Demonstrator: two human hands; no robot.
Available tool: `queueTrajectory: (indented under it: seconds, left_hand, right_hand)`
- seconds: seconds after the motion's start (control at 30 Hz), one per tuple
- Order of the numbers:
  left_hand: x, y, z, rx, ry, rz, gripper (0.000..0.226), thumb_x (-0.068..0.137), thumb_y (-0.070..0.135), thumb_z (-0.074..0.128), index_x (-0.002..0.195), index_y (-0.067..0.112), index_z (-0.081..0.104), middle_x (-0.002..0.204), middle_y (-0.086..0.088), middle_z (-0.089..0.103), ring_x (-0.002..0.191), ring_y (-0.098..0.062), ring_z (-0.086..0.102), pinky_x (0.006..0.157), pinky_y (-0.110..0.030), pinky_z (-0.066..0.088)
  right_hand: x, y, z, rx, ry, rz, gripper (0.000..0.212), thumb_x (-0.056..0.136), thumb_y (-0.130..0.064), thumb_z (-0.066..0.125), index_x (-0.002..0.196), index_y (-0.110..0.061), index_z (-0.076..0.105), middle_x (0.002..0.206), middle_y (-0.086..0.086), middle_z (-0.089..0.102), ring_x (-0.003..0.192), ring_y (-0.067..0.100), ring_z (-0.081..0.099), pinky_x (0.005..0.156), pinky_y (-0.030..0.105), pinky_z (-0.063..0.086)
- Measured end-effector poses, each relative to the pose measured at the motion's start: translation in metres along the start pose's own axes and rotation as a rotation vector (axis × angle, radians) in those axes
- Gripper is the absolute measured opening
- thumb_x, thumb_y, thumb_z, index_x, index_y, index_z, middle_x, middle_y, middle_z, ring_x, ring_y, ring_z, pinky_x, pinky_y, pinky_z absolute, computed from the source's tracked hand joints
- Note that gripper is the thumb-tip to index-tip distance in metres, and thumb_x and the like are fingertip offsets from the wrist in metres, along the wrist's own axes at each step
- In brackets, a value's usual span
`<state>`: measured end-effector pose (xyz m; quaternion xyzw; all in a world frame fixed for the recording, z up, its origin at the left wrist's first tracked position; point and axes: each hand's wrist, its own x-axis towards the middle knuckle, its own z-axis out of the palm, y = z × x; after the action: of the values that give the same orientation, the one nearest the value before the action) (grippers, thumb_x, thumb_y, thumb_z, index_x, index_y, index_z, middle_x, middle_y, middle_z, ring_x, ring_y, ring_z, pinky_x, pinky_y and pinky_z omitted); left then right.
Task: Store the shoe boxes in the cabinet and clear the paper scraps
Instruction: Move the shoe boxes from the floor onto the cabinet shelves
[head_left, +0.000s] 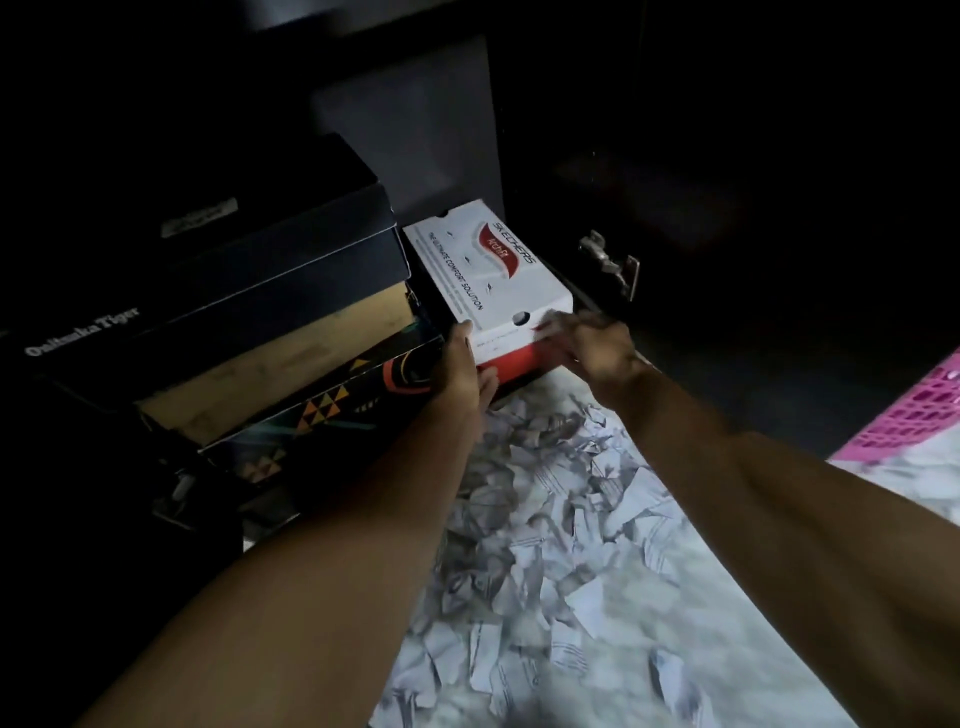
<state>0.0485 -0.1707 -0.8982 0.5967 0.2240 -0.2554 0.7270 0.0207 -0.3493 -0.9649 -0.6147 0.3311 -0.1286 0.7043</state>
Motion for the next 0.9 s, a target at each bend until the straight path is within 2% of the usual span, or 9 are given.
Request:
queueTrajectory:
  seconds: [0.1,0.13,0.2,0.27,0.4,0.5,0.7,0.8,0.9]
  left_hand:
    - [-0.007,-0.009,0.002,0.13,0.086,0.063,0.037,0.093,0.043,0.065,0.114,0.013,0.057,0.085,-0.006,0.057,0.078,-0.019,0.064,0.094,-0.035,0.059]
    - [-0.009,-0.015,0.002,0.191,0.086,0.077,0.034,0.095,0.04,0.064,0.114,0.012,0.059,0.083,-0.005,0.059,0.079,-0.022,0.067,0.091,-0.036,0.06]
    - [-0.016,-0.028,-0.001,0.305,0.05,0.105,0.029,0.097,0.033,0.061,0.112,0.009,0.065,0.08,-0.002,0.063,0.082,-0.027,0.072,0.072,-0.033,0.057]
    - [-0.025,-0.039,-0.002,0.394,-0.051,0.101,0.014,0.1,0.024,0.056,0.097,0.013,0.064,0.08,0.0,0.06,0.071,-0.021,0.066,0.056,-0.024,0.048]
    - [-0.054,-0.069,0.012,0.636,-0.288,0.085,0.02,0.103,0.02,0.052,0.085,0.02,0.06,0.082,-0.002,0.06,0.068,-0.017,0.059,0.058,-0.026,0.04]
    - [-0.084,-0.103,0.032,0.799,-0.437,0.185,0.017,0.101,0.014,0.055,0.089,0.02,0.065,0.081,-0.003,0.066,0.068,-0.017,0.066,0.056,-0.021,0.044]
    - [-0.158,-0.184,0.093,0.955,-0.744,0.23,0.026,0.099,0.004,0.05,0.09,0.02,0.068,0.084,-0.007,0.067,0.059,-0.012,0.068,0.059,-0.022,0.046]
    - [-0.199,-0.232,0.125,1.002,-0.891,0.203,0.02,0.1,0.007,0.053,0.098,0.015,0.071,0.09,-0.01,0.066,0.071,-0.02,0.066,0.068,-0.027,0.046]
    - [-0.228,-0.272,0.153,1.03,-0.963,0.155,0.021,0.098,0.012,0.058,0.118,0.012,0.065,0.095,-0.004,0.065,0.085,-0.022,0.063,0.075,-0.032,0.047]
  right_hand:
    - [-0.024,0.004,-0.002,-0.019,-0.017,0.038,0.046,0.078,-0.027,0.061,0.119,-0.006,0.064,0.121,0.023,0.068,0.103,0.032,0.067,0.098,0.048,0.058]
    - [-0.059,-0.013,-0.001,-0.053,-0.013,0.021,0.044,0.079,-0.027,0.058,0.117,-0.007,0.066,0.122,0.022,0.069,0.104,0.034,0.067,0.098,0.05,0.058]
    - [-0.094,-0.016,-0.01,-0.045,-0.037,0.009,0.014,0.09,-0.011,0.059,0.099,-0.011,0.069,0.111,0.016,0.073,0.096,0.032,0.068,0.088,0.042,0.057]
    - [-0.122,-0.008,-0.027,-0.109,-0.067,-0.011,0.027,0.096,0.003,0.051,0.09,-0.014,0.071,0.104,0.011,0.074,0.093,0.032,0.07,0.085,0.041,0.055]
    - [-0.189,0.015,-0.086,-0.255,-0.057,-0.049,0.016,0.098,-0.011,0.063,0.093,-0.02,0.076,0.099,0.004,0.078,0.093,0.025,0.074,0.086,0.039,0.056]
    - [-0.235,0.029,-0.14,-0.272,0.061,-0.022,0.016,0.096,-0.008,0.064,0.089,-0.017,0.076,0.089,-0.007,0.075,0.085,0.014,0.069,0.079,0.028,0.051]
    - [-0.317,0.044,-0.248,-0.256,0.459,-0.038,0.01,0.093,-0.011,0.066,0.091,-0.013,0.075,0.098,-0.008,0.078,0.078,0.001,0.067,0.077,0.018,0.05]
    - [-0.346,0.055,-0.293,-0.29,0.692,-0.059,0.012,0.087,-0.023,0.065,0.095,-0.019,0.073,0.096,-0.008,0.074,0.081,0.004,0.067,0.084,0.033,0.055]
    - [-0.367,0.067,-0.328,-0.346,0.91,-0.018,0.034,0.082,-0.035,0.061,0.112,-0.022,0.071,0.104,-0.013,0.064,0.098,0.004,0.066,0.099,0.046,0.053]
